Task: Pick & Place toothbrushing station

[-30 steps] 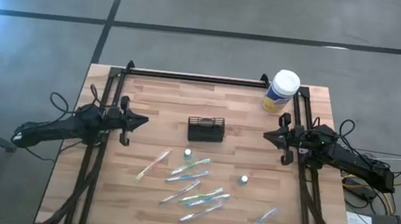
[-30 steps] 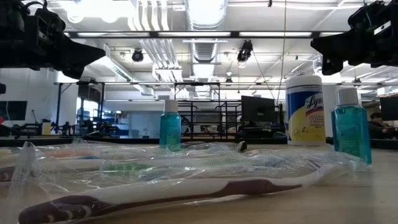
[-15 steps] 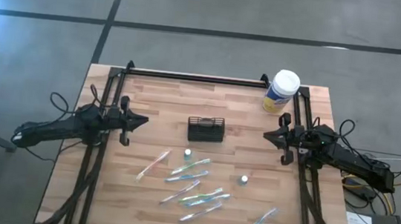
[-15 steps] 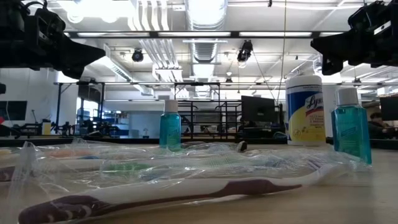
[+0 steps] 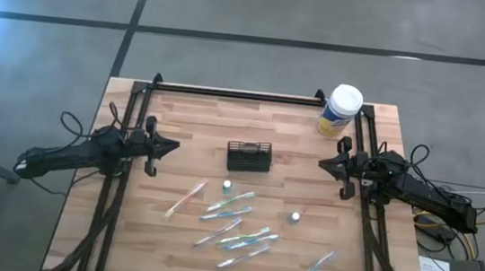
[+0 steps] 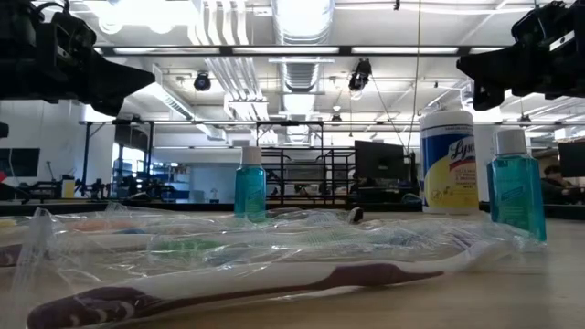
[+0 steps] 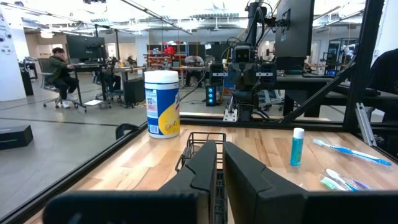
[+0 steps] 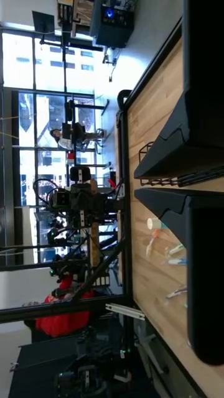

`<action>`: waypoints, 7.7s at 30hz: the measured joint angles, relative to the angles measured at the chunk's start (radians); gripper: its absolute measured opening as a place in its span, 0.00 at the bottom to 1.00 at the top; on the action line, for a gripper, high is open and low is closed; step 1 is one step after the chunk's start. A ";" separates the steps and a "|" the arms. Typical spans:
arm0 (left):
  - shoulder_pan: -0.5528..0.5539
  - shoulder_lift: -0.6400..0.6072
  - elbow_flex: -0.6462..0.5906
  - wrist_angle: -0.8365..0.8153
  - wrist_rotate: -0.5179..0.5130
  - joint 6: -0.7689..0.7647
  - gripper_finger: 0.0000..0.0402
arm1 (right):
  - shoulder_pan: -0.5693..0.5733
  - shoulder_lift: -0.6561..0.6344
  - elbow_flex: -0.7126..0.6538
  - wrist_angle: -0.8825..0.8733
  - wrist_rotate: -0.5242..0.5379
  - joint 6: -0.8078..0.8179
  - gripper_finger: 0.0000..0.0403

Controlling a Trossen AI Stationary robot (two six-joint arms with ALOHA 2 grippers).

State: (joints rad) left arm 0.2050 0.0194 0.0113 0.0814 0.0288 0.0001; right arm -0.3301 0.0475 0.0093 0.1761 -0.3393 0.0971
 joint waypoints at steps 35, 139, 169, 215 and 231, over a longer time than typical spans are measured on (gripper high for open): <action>-0.001 0.001 0.000 0.040 0.000 -0.038 0.09 | 0.000 0.002 0.000 0.048 0.035 -0.011 0.08; -0.001 0.008 0.017 0.041 0.046 -0.102 0.09 | 0.795 1.661 1.289 -1.292 0.462 1.254 0.56; -0.001 0.008 0.017 0.037 0.046 -0.102 0.09 | 0.795 1.661 1.238 -1.233 0.444 1.222 0.34; -0.001 0.008 0.017 0.034 0.045 -0.082 0.09 | 0.363 1.526 1.626 -1.280 0.440 0.094 0.21; 0.000 0.019 0.017 -0.008 0.031 -0.073 0.09 | 0.219 1.927 2.190 -1.646 0.405 -0.242 0.21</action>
State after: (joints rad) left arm 0.2050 0.0380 0.0284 0.0732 0.0593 -0.0727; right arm -0.1111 1.9745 2.1995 -1.4704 0.0657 -0.1447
